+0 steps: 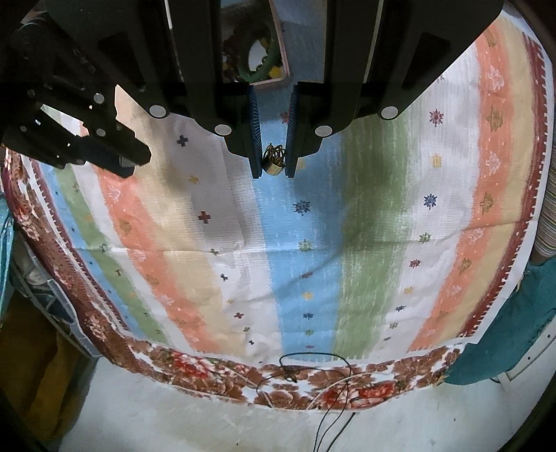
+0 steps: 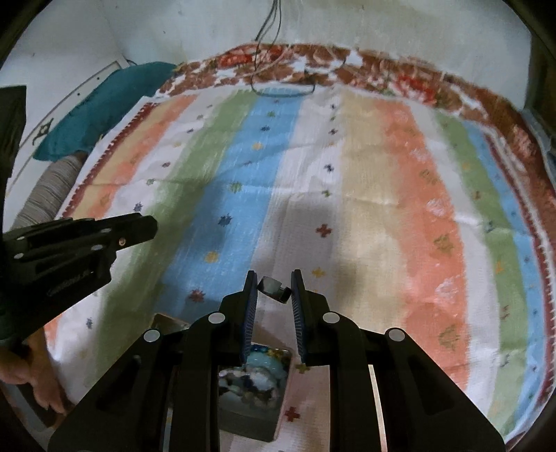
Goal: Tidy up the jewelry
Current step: 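Carry the gold ring and silver piece over the tin box, then open both tools to drop the small pieces into the tin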
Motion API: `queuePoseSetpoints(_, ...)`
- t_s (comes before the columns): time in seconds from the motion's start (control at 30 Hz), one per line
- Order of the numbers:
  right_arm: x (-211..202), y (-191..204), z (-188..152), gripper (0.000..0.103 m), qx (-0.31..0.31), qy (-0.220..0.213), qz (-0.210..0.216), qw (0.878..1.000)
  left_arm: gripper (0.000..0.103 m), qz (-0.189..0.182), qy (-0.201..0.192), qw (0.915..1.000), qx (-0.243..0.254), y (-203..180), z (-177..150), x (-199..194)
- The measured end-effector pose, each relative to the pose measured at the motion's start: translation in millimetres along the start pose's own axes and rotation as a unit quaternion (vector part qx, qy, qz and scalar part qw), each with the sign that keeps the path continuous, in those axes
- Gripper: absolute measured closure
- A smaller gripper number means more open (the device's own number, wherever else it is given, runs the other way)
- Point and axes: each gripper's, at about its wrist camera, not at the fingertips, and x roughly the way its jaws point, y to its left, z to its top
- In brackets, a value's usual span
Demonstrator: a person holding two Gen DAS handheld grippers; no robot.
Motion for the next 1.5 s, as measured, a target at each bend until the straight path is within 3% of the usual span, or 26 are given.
queuePoseSetpoints(0.5,-35.1,9.1,-15.9,0.083,-0.017,-0.030,0.013,0.999,0.090,-0.013,-0.026,0.9995,0.016,-13.7,-19.7,-35.2)
queuePoseSetpoints(1.07,-55.4,19.6,-43.2,0.083,-0.030,-0.032,0.049,0.998,0.090,-0.042,-0.046,0.9978,0.023,-26.3,-51.5,-71.7)
queuePoseSetpoints(1.2,-58.3,24.0,-47.6,0.083,-0.045,-0.035,0.040,0.998,0.090,-0.045,-0.049,0.9976,0.022,-27.0,-55.8,-75.1)
queuePoseSetpoints(1.37,-58.4,25.4,-53.7,0.066,-0.051,-0.029,0.044,0.997,0.082,-0.052,-0.049,0.9974,0.008,-21.6,-57.8,-77.4)
queuePoseSetpoints(1.5,-61.0,24.2,-58.7,0.062,-0.050,-0.027,0.043,0.997,0.081,-0.049,-0.051,0.9975,-0.005,-14.9,-59.6,-80.8)
